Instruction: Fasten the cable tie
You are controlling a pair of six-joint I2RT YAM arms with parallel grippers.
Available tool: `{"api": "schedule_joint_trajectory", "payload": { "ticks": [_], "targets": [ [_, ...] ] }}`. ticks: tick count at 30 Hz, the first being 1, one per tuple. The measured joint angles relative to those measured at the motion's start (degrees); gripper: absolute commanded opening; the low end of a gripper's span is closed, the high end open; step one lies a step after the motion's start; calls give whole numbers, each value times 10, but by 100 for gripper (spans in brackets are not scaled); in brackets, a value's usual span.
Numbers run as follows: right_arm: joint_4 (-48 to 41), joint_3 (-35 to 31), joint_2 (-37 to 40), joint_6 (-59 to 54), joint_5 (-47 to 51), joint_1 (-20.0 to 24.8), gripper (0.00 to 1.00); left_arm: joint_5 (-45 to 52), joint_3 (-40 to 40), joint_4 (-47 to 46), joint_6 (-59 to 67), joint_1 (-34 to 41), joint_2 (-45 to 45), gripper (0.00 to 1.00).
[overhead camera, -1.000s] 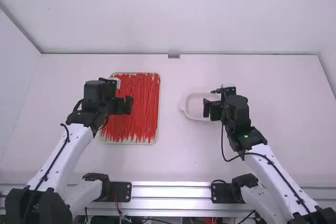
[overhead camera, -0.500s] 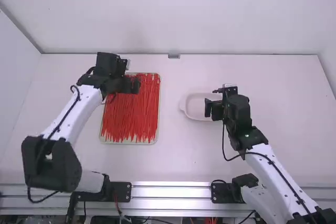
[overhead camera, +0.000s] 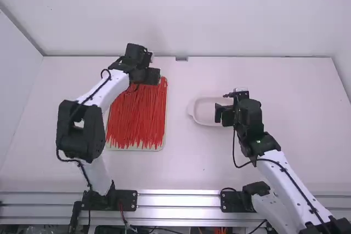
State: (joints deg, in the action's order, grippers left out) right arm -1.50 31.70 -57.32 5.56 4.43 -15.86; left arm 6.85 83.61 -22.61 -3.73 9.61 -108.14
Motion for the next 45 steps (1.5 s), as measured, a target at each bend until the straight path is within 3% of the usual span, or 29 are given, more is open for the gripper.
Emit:
{"api": "schedule_joint_trajectory", "payload": {
  "ticks": [16, 33, 43, 45],
  "targets": [
    [0, 0, 0, 0, 0, 0, 99, 0, 0, 100, -23, 11, -92, 63],
    [0, 0, 0, 1, 0, 0, 99, -20, 0, 131, -49, 25, -149, 52],
    [-1, 0, 0, 0, 0, 0, 99, -33, 0, 145, -58, 27, -149, 25],
    [-1, 0, 0, 1, 0, 0, 99, -36, 0, 148, -57, 27, -149, 25]
  ]
}}
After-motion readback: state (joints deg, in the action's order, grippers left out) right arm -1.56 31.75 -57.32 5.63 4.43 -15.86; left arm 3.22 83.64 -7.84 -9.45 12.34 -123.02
